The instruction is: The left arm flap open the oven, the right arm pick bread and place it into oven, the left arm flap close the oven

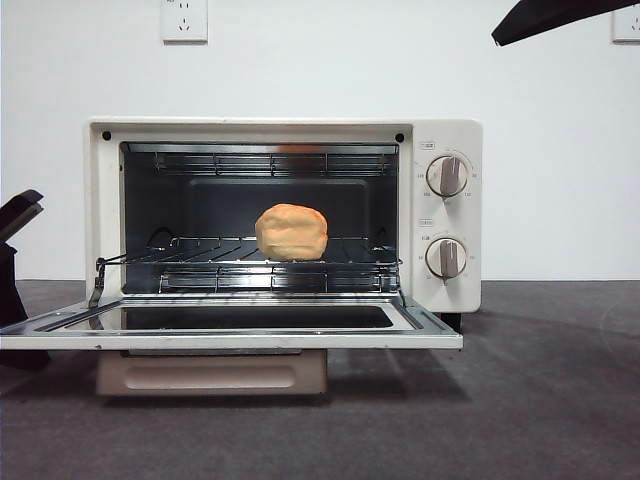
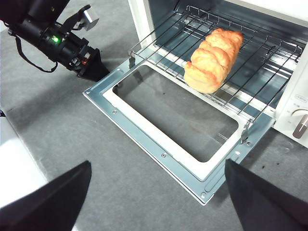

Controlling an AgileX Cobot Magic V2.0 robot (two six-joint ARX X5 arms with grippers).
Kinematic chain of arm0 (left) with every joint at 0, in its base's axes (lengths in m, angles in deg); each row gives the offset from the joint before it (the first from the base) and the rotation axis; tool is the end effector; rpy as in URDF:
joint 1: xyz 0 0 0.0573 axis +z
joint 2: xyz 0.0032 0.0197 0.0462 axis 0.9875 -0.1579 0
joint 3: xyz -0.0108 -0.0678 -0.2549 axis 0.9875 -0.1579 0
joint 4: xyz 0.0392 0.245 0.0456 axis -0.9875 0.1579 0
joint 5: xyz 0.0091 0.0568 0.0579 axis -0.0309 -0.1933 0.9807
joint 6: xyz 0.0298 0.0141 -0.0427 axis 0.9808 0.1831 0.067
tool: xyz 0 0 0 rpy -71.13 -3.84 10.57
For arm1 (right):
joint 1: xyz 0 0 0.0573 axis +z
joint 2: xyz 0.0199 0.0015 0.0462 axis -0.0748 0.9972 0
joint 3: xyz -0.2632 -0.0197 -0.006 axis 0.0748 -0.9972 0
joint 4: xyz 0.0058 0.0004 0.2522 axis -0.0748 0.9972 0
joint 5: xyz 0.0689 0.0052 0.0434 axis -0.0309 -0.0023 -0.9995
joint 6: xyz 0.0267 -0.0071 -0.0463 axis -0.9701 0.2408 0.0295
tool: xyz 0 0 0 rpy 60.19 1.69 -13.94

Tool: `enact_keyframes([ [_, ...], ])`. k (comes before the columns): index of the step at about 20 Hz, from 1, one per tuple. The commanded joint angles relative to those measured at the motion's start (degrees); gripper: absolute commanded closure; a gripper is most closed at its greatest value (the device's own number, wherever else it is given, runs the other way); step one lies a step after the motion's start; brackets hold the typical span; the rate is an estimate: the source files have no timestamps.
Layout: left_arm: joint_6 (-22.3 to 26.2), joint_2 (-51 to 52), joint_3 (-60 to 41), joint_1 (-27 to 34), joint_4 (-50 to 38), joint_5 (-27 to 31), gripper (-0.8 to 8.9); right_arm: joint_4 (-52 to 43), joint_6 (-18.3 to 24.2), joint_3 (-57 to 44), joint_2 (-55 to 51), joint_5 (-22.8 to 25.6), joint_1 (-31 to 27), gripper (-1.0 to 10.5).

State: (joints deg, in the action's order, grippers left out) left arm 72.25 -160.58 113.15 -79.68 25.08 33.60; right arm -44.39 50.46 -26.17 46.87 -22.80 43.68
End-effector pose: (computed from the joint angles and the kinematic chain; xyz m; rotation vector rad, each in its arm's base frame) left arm 0.2455 -0.0120 0.1350 -0.4960 1.0750 -0.4692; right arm 0.1063 0.1214 0.3111 -0.0399 0.5879 0.8439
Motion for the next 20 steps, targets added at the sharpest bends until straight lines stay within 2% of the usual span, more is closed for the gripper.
enact_keyframes([
  [1,0.6,-0.9,0.4,0.2,-1.4,-3.1,7.99,-0.5,0.4,0.5,0.4,0.1,0.6,5.1],
  [8,-2.3,-0.9,0.4,1.3,-4.4,-12.1,7.99,-0.5,0.4,0.5,0.4,0.1,0.6,5.1],
  [10,-4.5,-0.9,0.4,1.6,-6.7,-14.7,7.99,-0.5,0.4,0.5,0.4,0.1,0.6,5.1],
  [20,-14.7,-0.9,0.9,3.1,-20.3,-16.5,7.99,-0.5,0.2,0.5,0.4,0.1,0.6,5.1],
])
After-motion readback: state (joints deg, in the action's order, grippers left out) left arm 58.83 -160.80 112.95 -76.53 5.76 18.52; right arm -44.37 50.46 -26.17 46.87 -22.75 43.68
